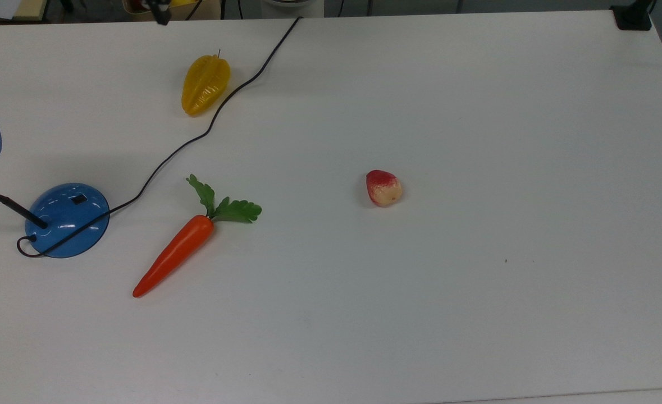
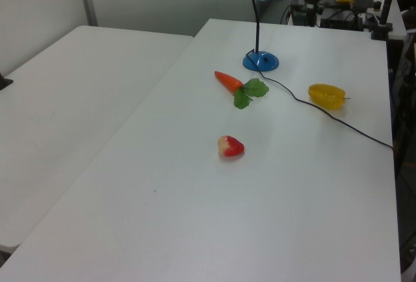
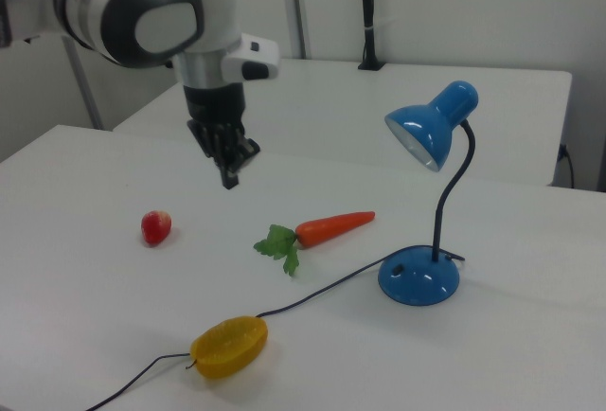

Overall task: Turn on desk lamp
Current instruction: 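Move the gripper over the blue lamp base and lower toward its switch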

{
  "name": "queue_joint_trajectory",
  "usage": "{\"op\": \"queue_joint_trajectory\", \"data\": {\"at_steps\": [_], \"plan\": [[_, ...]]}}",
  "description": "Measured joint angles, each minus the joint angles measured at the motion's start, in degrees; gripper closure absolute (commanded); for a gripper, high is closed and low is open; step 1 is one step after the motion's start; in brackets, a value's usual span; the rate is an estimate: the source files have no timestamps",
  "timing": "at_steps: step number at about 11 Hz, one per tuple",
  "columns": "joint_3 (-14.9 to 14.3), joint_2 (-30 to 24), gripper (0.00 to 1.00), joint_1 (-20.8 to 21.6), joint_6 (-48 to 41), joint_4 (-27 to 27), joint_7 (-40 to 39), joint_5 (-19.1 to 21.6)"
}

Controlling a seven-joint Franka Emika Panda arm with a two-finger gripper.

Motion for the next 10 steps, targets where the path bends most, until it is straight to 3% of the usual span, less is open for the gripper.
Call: {"op": "queue_joint_trajectory", "data": {"at_steps": [5,10], "plan": [[-0.2,3.3,1.00,-4.6,18.4,-8.2,3.1,0.0],[-0.3,14.6,1.00,-9.4,38.6,-9.0,5.6,0.0]]}}
